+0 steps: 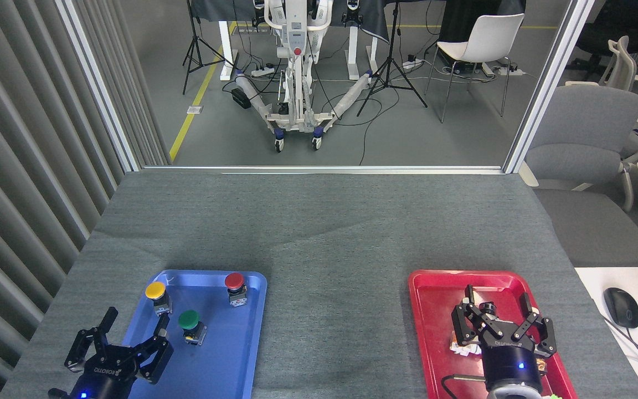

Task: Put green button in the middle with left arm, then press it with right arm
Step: 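Lower the left gripper over the green button on the blue tray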

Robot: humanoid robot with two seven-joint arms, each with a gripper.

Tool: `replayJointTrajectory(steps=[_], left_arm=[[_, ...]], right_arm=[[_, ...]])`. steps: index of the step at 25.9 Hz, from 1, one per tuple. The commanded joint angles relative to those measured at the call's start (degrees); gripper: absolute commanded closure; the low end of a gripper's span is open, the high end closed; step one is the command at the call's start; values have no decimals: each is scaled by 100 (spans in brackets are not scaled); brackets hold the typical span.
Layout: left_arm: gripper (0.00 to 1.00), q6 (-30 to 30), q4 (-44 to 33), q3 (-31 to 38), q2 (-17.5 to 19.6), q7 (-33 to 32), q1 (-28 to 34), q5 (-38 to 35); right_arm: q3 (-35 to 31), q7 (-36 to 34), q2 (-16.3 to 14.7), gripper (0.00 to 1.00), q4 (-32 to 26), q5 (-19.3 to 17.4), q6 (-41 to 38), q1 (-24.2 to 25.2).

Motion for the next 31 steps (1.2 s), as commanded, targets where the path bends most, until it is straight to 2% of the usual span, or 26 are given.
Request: replayJointTrajectory(steps=[1,4,18,23,31], left_arm=[[0,12,149,-21,-5,0,2,-19],[0,118,395,-21,-75,9,-59,-45],[0,-23,176,-12,-22,35,-200,-10],[0,-41,114,-21,224,9,-112,-1],[0,-102,79,-12,259,18,-77,-10]], right_arm=[[0,-2,-1,0,8,0,-2,0],[0,-2,-1,0,-1,0,-2,0],[0,-2,-10,0,-1,0,-10,0],[0,-2,-19,0,-1,0,-10,0],[0,-2,-19,0,-1,0,-10,0]])
